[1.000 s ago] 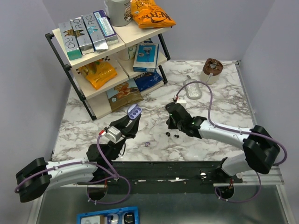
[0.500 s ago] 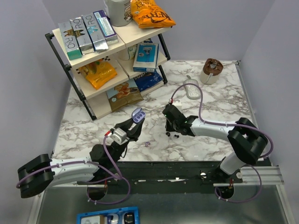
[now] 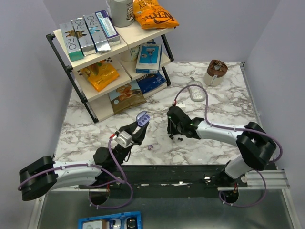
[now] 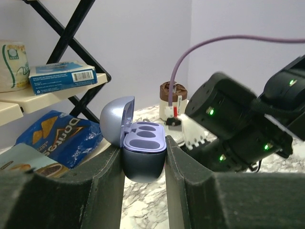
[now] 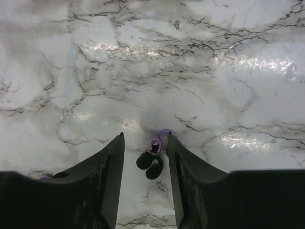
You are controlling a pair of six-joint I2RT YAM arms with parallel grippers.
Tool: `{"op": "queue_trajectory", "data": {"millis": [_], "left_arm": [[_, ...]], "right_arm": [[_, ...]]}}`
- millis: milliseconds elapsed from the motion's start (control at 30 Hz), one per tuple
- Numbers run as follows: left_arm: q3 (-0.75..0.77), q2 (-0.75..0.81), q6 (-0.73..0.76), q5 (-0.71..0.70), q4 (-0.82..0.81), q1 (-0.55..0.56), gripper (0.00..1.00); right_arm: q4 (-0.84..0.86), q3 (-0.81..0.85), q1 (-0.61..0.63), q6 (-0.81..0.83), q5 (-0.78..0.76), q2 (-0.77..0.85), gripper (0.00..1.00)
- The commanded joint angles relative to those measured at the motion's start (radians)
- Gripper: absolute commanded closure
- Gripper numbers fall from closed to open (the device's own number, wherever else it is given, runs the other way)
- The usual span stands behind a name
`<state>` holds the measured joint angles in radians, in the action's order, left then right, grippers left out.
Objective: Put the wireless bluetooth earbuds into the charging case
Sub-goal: Place the earbud at the center of the board.
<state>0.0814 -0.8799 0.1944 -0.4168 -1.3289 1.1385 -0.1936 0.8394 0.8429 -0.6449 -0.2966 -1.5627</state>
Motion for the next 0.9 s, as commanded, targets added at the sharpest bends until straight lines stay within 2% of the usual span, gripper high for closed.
{"op": "queue_trajectory", "data": {"millis": [0, 67, 200, 267, 433, 567, 867], "left_arm": [[-0.009, -0.013, 0.007, -0.013, -0.124, 0.007, 1.00], [-0.011, -0.014, 0.004, -0.011, -0.127, 0.006, 1.00], [-0.015, -0.014, 0.000, -0.011, -0.136, 0.006, 1.00], [-0.015, -0.011, 0.007, -0.010, -0.133, 0.006, 1.00], [-0.019, 0.030, 0.013, -0.013, -0.092, 0.007, 1.00], [-0.026, 0.045, 0.007, -0.017, -0.069, 0.007, 1.00], [-0.032, 0.084, 0.002, -0.016, -0.020, 0.007, 1.00]], "right_arm": [[-0.061, 0.047, -0.004, 0.016, 0.008, 0.116, 0.50], [-0.073, 0.061, -0.004, 0.049, 0.011, 0.141, 0.51], [-0.139, 0.139, -0.008, 0.131, 0.030, 0.101, 0.72], [-0.214, 0.182, -0.028, 0.140, 0.082, 0.035, 0.72], [-0.222, 0.156, -0.073, 0.113, 0.187, 0.024, 0.57], [-0.204, 0.122, -0.077, 0.113, 0.191, 0.038, 0.48], [-0.210, 0.040, -0.100, 0.177, 0.140, 0.085, 0.50]]}}
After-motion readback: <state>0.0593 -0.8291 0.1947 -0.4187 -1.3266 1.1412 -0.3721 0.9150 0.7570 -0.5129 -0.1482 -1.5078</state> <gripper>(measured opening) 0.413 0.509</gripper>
